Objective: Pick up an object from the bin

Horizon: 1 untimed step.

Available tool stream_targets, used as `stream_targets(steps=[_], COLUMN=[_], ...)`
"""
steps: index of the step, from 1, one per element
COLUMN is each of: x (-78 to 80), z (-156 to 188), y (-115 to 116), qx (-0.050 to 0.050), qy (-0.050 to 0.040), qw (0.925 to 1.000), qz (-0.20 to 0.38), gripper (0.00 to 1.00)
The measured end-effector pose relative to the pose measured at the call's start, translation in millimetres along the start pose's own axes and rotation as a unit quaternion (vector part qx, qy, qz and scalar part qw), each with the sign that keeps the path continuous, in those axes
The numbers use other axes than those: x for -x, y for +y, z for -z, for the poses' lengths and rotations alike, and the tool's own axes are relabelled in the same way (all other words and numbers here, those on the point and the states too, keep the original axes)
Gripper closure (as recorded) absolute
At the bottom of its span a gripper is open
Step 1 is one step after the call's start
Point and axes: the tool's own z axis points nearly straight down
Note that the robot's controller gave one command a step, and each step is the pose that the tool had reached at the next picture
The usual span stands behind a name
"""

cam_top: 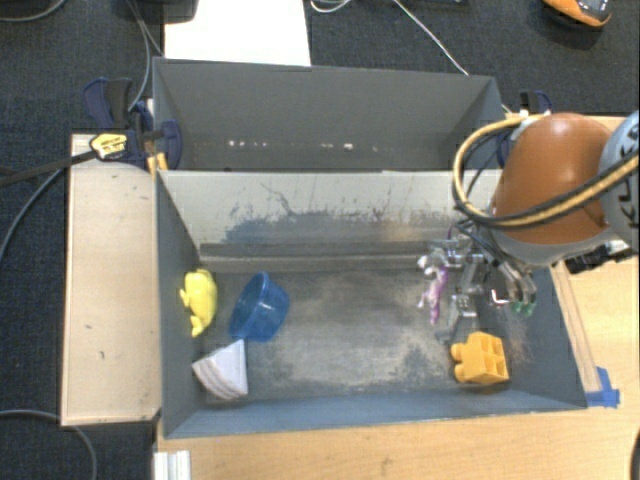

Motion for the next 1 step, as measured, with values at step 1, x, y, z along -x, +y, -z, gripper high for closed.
stream_targets(steps=[1], x=[1.7], z=[4.3], y=[0.1], qx=[0.000], qy=[-0.0042], qw=[1.0000], qz=[0.001], gripper=[0.00])
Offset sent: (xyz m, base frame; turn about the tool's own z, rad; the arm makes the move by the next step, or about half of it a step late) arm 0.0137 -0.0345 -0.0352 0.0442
